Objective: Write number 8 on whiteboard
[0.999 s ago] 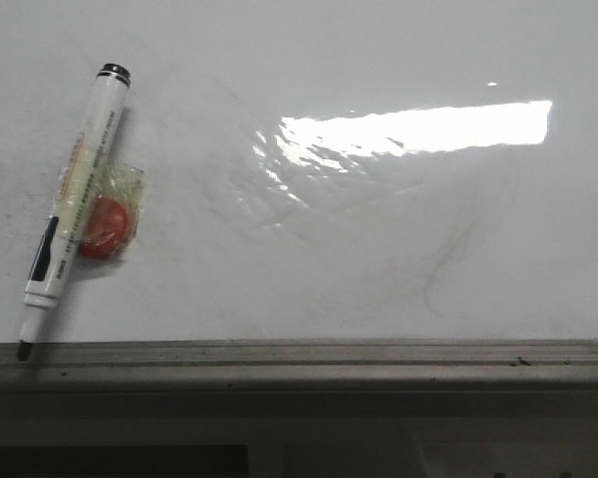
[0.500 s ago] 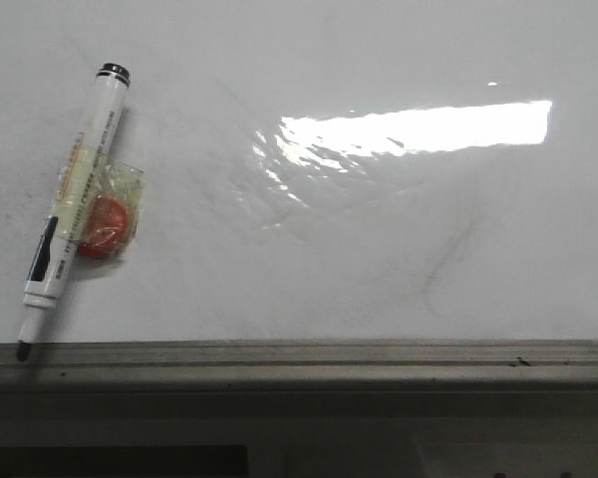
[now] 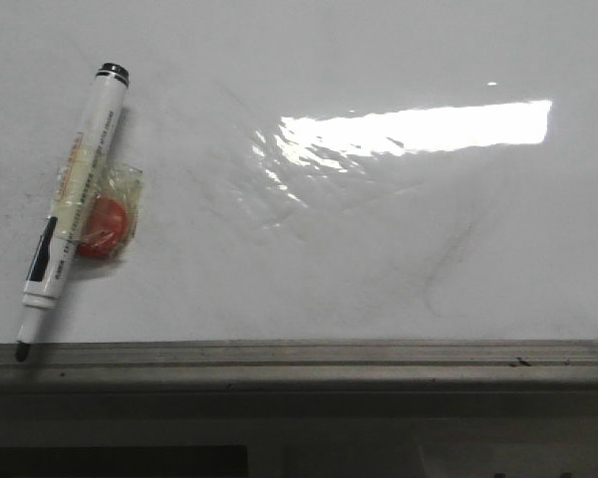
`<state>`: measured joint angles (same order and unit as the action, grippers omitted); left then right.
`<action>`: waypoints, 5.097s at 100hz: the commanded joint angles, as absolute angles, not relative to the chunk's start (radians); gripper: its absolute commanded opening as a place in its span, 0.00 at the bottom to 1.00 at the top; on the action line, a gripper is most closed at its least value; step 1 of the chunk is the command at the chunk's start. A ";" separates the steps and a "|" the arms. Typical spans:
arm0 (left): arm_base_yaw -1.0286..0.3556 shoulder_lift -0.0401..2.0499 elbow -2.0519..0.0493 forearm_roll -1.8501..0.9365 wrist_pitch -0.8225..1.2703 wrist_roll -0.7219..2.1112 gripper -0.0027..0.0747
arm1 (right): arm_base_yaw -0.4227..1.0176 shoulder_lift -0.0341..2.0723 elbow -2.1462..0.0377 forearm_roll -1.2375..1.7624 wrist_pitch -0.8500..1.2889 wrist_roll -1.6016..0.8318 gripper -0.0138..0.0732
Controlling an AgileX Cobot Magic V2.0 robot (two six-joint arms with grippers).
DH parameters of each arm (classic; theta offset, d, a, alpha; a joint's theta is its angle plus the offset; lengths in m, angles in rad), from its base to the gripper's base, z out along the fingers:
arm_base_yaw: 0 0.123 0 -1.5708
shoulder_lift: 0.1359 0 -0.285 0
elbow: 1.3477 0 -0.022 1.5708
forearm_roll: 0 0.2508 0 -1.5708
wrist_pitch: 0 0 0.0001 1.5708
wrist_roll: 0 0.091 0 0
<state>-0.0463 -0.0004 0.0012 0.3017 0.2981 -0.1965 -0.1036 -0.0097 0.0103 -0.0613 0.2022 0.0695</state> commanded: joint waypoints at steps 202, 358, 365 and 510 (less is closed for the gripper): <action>-0.334 0.286 -0.209 0.144 -0.090 -0.215 0.58 | -0.109 0.105 -0.278 0.051 0.421 0.061 0.09; -0.728 1.195 -0.210 0.070 -0.630 -0.259 0.01 | 0.251 0.110 -0.278 0.047 0.374 0.061 0.09; -0.728 1.190 -0.210 0.072 -0.661 -0.255 0.01 | 0.329 0.129 -0.282 0.047 0.389 0.057 0.09; -0.728 1.006 -0.316 0.735 -0.778 -0.255 0.01 | 0.963 1.035 -0.870 0.089 0.332 -0.088 0.33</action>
<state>-0.7254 1.0219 -0.2862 0.7570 -0.7152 -0.2483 0.9623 1.0458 -0.8362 0.0886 0.4148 -0.0825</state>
